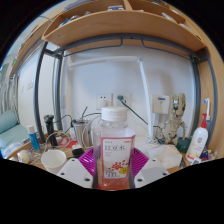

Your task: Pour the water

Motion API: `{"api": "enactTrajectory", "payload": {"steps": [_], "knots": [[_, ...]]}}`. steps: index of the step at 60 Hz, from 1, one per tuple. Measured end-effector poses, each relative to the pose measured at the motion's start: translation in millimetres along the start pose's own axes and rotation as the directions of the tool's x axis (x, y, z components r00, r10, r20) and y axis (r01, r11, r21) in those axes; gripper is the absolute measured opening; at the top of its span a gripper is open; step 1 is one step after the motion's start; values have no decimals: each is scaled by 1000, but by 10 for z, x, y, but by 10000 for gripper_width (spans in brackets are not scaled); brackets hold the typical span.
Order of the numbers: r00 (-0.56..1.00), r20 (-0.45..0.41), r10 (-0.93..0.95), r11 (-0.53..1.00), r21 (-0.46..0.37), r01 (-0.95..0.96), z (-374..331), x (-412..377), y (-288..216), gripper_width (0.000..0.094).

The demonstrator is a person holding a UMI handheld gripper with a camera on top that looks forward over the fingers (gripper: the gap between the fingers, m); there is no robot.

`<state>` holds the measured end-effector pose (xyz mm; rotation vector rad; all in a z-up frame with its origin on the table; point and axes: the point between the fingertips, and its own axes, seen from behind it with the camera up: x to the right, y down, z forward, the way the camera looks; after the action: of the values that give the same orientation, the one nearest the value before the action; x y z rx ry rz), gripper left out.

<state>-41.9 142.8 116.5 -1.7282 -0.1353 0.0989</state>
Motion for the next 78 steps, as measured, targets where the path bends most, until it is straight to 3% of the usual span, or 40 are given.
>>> {"api": "enactTrajectory", "payload": {"steps": [22, 33, 40, 49, 63, 71, 78], "knots": [[998, -67, -3, 999, 36, 5, 29, -32, 149, 469], [997, -80, -15, 999, 41, 18, 7, -28, 152, 618], [994, -110, 17, 1000, -9, -19, -111, 73, 269, 865], [985, -134, 111, 993, -24, -115, -560, 139, 357, 866], [978, -46, 204, 979, -11, -204, -1508, 8, 259, 861], [989, -37, 144, 990, 16, -143, -2007, -22, 179, 864], [994, -84, 69, 997, 34, -66, -2331, 86, 134, 863]]}}
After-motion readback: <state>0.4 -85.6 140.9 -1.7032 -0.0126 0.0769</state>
